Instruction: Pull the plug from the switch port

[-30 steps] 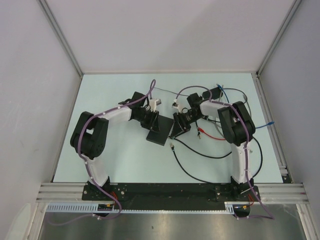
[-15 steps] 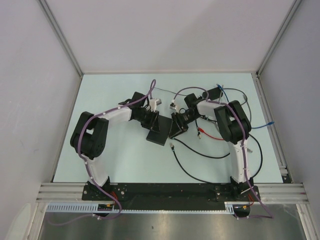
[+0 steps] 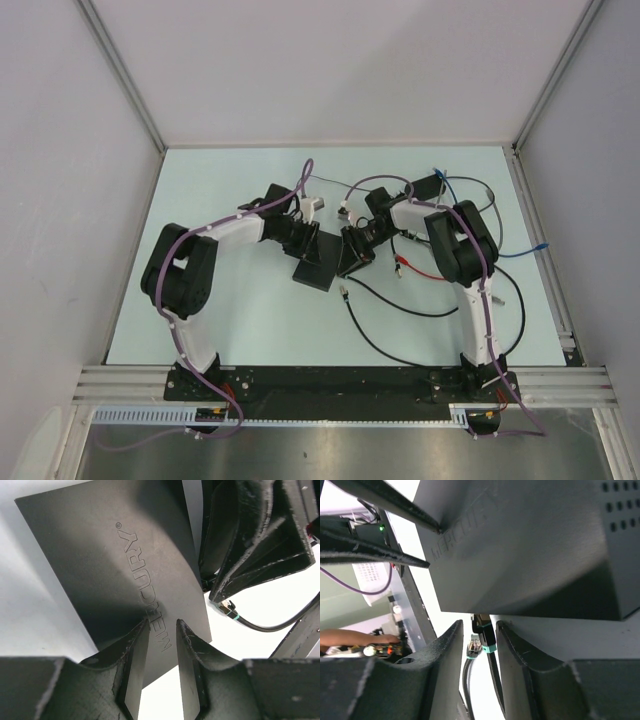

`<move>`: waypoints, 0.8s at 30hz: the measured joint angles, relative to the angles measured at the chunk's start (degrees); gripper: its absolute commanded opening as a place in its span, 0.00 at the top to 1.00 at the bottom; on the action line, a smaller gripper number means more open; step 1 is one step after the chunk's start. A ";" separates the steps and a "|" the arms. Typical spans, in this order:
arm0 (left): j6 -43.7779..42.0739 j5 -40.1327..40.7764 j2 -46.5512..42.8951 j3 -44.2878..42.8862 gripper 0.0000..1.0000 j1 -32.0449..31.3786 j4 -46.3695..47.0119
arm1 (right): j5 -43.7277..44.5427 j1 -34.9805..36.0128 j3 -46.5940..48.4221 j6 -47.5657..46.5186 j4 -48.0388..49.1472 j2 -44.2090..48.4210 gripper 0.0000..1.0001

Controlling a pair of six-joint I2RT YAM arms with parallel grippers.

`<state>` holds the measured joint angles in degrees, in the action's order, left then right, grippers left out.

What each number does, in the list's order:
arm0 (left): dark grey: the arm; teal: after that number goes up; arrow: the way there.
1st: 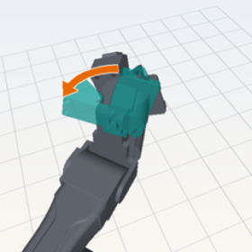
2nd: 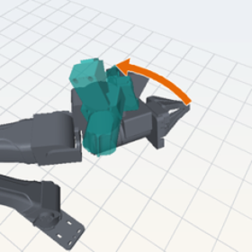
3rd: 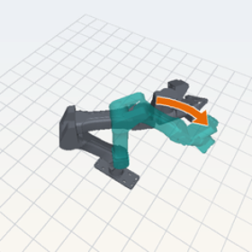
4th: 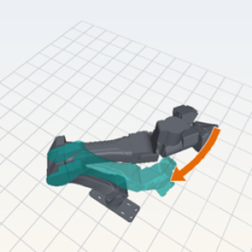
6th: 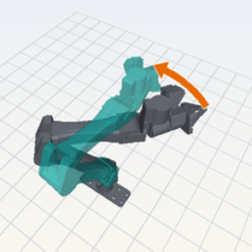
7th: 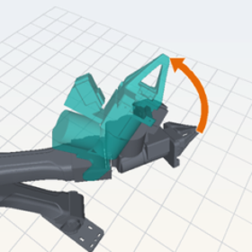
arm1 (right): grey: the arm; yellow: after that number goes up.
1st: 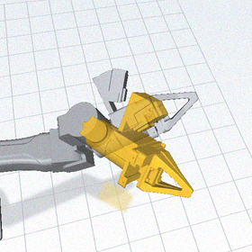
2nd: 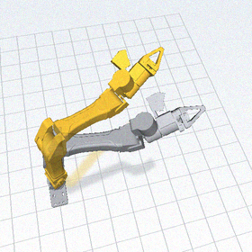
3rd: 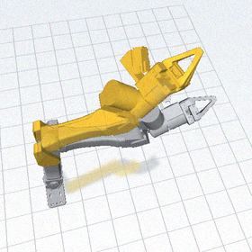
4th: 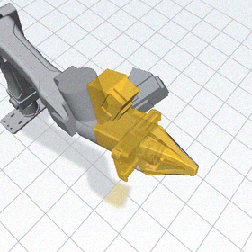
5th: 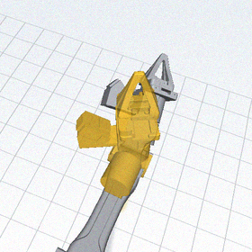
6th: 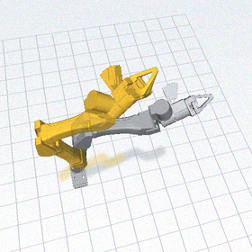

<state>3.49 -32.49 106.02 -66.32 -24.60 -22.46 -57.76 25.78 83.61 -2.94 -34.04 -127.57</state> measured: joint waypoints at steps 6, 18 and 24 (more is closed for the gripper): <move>0.00 0.44 0.00 0.00 0.62 -0.46 0.55 | 2.01 0.24 0.72 2.43 -0.83 -0.39 0.73; 0.02 1.05 0.11 0.00 0.64 -0.72 0.98 | 8.39 1.49 2.19 3.45 -3.56 0.37 1.00; 0.00 2.80 0.33 -0.42 0.73 -0.92 0.98 | 10.88 1.99 4.90 2.86 -8.02 -0.68 1.00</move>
<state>3.49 -29.69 106.34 -66.74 -25.52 -21.47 -46.87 27.77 88.51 -0.08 -42.06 -128.25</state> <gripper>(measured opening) 0.310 0.235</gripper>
